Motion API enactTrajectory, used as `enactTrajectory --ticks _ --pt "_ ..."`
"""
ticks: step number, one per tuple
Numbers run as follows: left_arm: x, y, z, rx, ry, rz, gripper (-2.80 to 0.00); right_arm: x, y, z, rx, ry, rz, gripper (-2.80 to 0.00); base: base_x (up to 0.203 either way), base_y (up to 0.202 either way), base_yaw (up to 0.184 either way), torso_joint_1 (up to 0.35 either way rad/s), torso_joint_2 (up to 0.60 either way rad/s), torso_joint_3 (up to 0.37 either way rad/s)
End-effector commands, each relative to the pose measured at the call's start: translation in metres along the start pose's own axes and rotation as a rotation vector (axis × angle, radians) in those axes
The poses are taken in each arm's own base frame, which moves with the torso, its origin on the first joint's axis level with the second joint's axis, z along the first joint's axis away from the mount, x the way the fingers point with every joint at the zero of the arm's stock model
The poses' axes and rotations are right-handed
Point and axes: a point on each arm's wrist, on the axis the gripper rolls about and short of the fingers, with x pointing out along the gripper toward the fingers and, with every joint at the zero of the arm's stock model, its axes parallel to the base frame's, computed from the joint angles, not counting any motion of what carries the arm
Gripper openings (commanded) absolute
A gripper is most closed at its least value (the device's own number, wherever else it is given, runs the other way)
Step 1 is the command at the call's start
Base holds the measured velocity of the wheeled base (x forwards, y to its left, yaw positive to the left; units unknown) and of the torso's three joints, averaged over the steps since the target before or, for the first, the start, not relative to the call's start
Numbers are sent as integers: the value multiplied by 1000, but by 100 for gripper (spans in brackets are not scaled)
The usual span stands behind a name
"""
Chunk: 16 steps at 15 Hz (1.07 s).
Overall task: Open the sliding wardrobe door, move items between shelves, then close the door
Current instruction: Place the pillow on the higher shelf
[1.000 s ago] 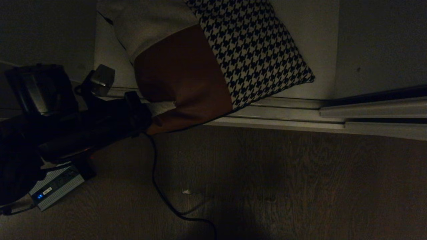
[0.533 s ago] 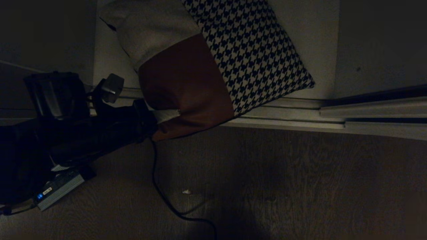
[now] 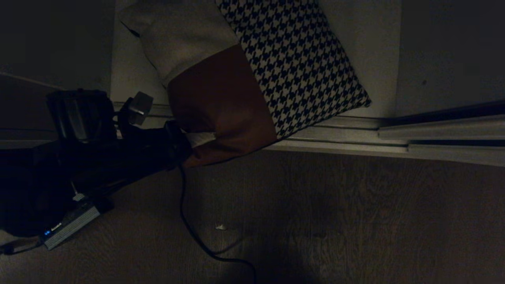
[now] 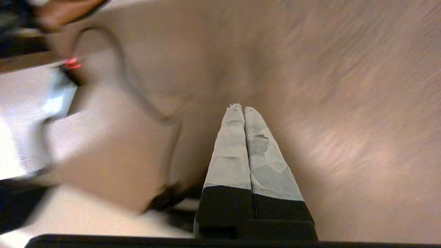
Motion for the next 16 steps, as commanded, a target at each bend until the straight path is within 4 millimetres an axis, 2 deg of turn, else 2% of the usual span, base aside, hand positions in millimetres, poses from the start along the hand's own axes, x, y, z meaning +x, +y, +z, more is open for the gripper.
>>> enactTrajectory --ticks 1,5,8,11,16 --pt "4 5 -2 -12 12 7 -280 2 1 2 33 56 6 -280 0 0 0 0 0 0" --pt "8 6 0 -10 10 5 -280 -28 7 -19 42 130 179 -280 0 0 0 0 0 0" --pt "8 6 0 -11 6 12 -280 -31 12 -21 59 184 279 -280 0 0 0 0 0 0" --pt "12 10 -2 -16 11 21 -280 -21 10 -22 90 247 312 -280 0 0 0 0 0 0" --pt "23 19 -2 -21 22 31 -280 9 5 -14 149 323 332 -280 0 0 0 0 0 0"
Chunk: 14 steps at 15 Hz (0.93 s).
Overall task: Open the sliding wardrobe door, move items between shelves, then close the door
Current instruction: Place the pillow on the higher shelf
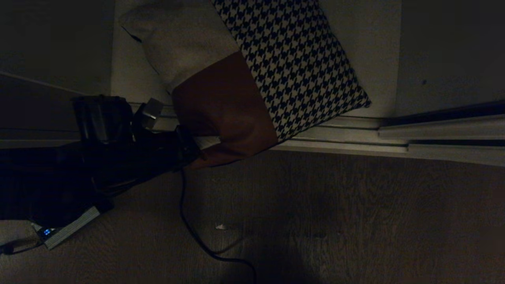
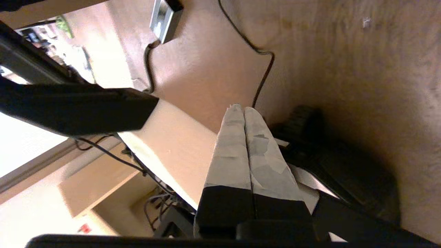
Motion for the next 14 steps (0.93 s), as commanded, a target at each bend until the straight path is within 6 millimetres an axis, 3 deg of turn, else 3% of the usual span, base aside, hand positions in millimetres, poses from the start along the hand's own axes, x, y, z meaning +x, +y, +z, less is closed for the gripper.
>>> enactTrajectory --ticks 1,14 --pt "6 4 0 -7 6 1 -280 10 -7 8 61 55 -6 -280 0 0 0 0 0 0" --pt "16 7 0 -4 14 -1 -280 50 -34 50 161 173 68 -280 0 0 0 0 0 0"
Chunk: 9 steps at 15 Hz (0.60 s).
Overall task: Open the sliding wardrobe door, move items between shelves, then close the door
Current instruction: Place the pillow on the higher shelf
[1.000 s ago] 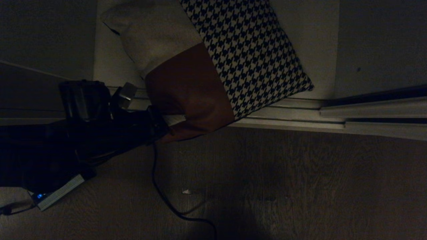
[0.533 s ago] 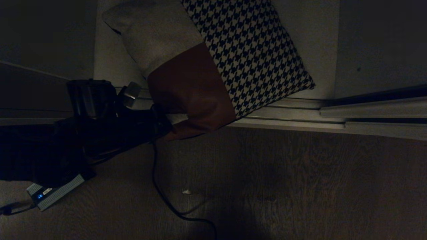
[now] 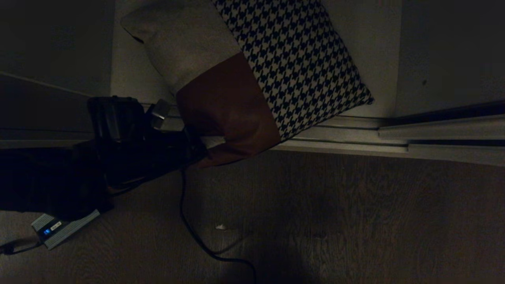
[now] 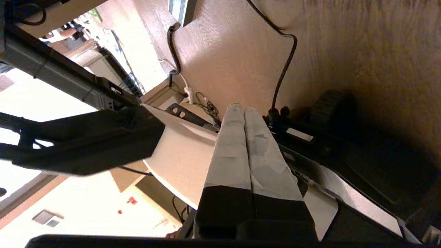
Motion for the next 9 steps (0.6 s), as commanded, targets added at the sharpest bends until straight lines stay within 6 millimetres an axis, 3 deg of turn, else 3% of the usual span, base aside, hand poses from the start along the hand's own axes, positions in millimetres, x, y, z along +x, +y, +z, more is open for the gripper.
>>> enactTrajectory --ticks 1,9 --pt "2 2 0 -5 3 -1 -280 6 -6 7 37 28 -2 -280 0 0 0 0 0 0" --pt "7 2 -1 0 10 -6 -280 25 -19 38 39 40 22 -280 0 0 0 0 0 0"
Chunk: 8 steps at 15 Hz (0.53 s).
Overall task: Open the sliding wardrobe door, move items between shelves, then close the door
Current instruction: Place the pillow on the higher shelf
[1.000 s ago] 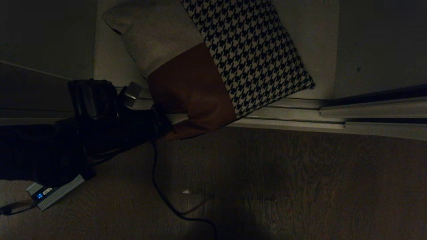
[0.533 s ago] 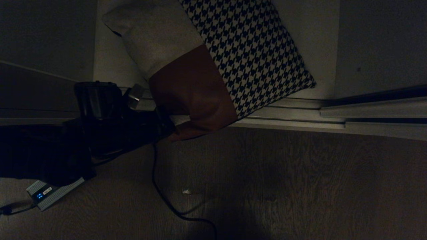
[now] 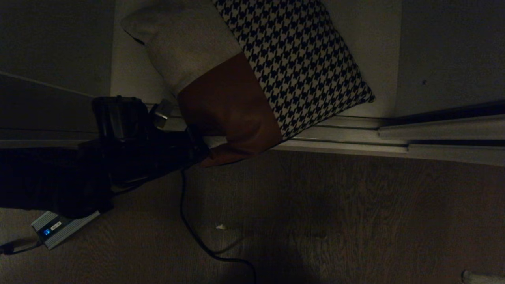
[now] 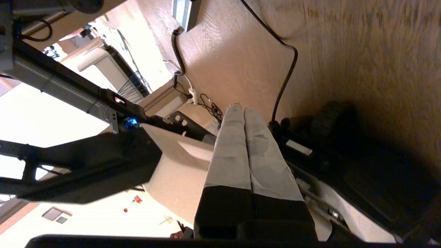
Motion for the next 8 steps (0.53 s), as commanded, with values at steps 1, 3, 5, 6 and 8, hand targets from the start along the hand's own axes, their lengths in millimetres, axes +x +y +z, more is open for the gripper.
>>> enactTrajectory --ticks 1,3,5,6,8 --pt "4 1 -2 -5 10 -4 -280 6 -6 7 27 20 1 -280 0 0 0 0 0 0" --pt "7 2 -4 -5 18 -6 -280 10 -9 14 20 16 6 -280 0 0 0 0 0 0" --pt "8 2 -5 -5 20 -7 -280 14 -11 22 22 19 9 -280 0 0 0 0 0 0" --pt "9 3 -6 -6 23 -7 -280 15 -11 26 21 20 11 -280 0 0 0 0 0 0" --pt "10 2 -5 -5 22 -9 -280 16 -11 29 23 24 21 -280 0 0 0 0 0 0"
